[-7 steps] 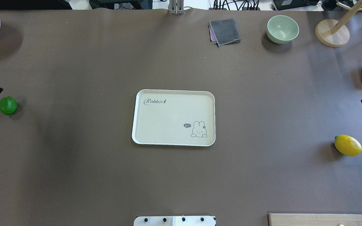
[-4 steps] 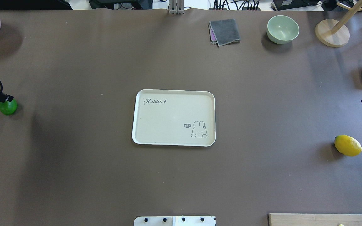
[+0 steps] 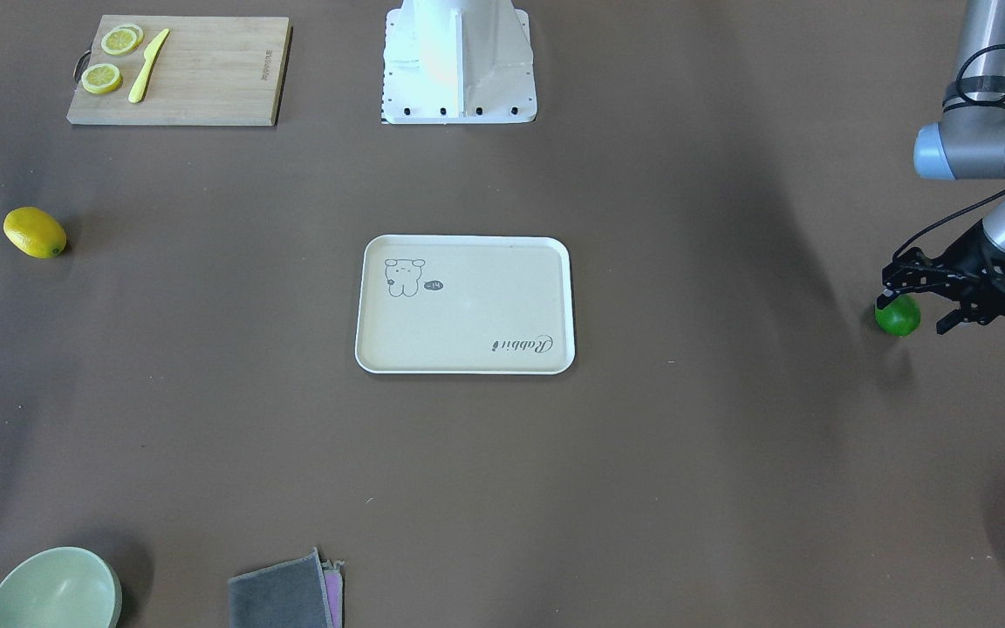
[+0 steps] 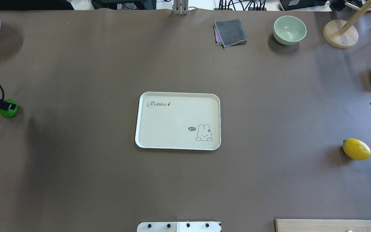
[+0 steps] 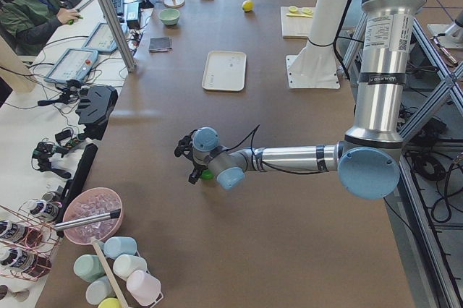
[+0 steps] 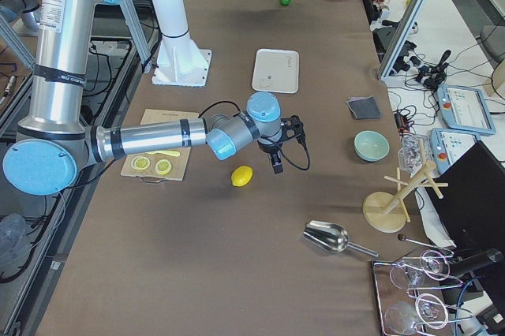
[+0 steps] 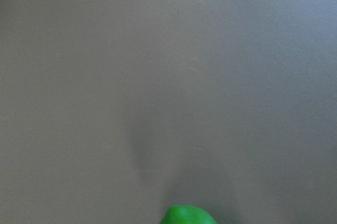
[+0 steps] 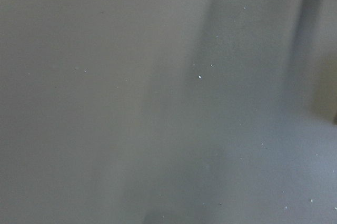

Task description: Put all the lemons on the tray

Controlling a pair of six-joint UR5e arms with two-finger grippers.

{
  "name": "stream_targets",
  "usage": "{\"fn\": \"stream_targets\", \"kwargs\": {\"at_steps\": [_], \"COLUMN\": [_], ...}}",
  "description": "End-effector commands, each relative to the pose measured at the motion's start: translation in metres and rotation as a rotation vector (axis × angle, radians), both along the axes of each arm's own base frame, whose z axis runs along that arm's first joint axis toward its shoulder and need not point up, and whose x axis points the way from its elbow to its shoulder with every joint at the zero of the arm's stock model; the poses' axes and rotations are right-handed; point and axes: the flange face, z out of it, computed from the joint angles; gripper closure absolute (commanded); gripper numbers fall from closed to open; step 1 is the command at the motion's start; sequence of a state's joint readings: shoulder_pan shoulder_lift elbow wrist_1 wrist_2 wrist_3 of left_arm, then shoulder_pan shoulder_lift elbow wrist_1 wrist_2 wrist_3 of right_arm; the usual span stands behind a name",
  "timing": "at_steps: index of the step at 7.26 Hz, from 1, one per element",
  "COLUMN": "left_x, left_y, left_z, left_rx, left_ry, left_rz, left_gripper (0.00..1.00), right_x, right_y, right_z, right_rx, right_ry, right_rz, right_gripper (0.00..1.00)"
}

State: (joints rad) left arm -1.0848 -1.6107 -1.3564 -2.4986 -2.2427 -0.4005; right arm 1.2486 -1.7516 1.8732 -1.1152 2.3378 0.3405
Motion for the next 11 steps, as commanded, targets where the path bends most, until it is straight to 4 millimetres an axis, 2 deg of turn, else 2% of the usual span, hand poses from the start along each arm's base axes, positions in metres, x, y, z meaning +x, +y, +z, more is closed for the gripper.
{"fn": "stream_targets", "kwargs": {"at_steps": [1,2,3,4,5,6,8,9,10,11], "left_x": [0.010,0.019,0.022,0.021,0.021,0.022,0.028,0.038,0.052,0.084], "left_y": [0.005,0.007,0.009,0.010,0.009,0.008,0.002,-0.012,-0.035,-0.038], "left_z": [0.002,0.005,0.009,0.009,0.009,0.001,-0.047,-0.070,-0.113,-0.157], "left_rx": [0.011,0.040,0.049,0.049,0.050,0.062,0.101,0.063,0.014,-0.013], "left_ry": [0.004,-0.006,-0.007,-0.007,-0.007,0.002,0.058,0.100,0.172,0.237], "left_rz": [0.019,0.020,0.020,0.020,0.017,0.017,0.037,-0.008,-0.080,-0.084], "left_gripper": [0.02,0.02,0.07,0.41,0.88,1.00,1.00,1.00,1.00,1.00], "right_x": [-0.001,0.000,0.000,-0.001,0.000,-0.001,-0.001,-0.001,-0.001,-0.001], "right_y": [0.000,-0.001,-0.001,-0.001,-0.001,-0.002,-0.002,-0.001,-0.002,-0.001], "right_z": [0.001,0.000,0.001,0.000,0.000,-0.001,0.000,-0.001,-0.001,0.000], "right_rx": [-0.002,0.000,-0.002,0.001,0.000,0.002,0.000,0.001,0.001,-0.001], "right_ry": [0.001,0.000,0.001,0.000,0.000,-0.001,0.000,-0.002,-0.002,-0.002], "right_rz": [-0.001,0.000,0.000,-0.001,0.000,-0.001,0.000,-0.002,-0.001,-0.002], "right_gripper": [0.00,0.00,0.00,0.00,0.00,0.00,0.00,0.00,0.00,0.00]}}
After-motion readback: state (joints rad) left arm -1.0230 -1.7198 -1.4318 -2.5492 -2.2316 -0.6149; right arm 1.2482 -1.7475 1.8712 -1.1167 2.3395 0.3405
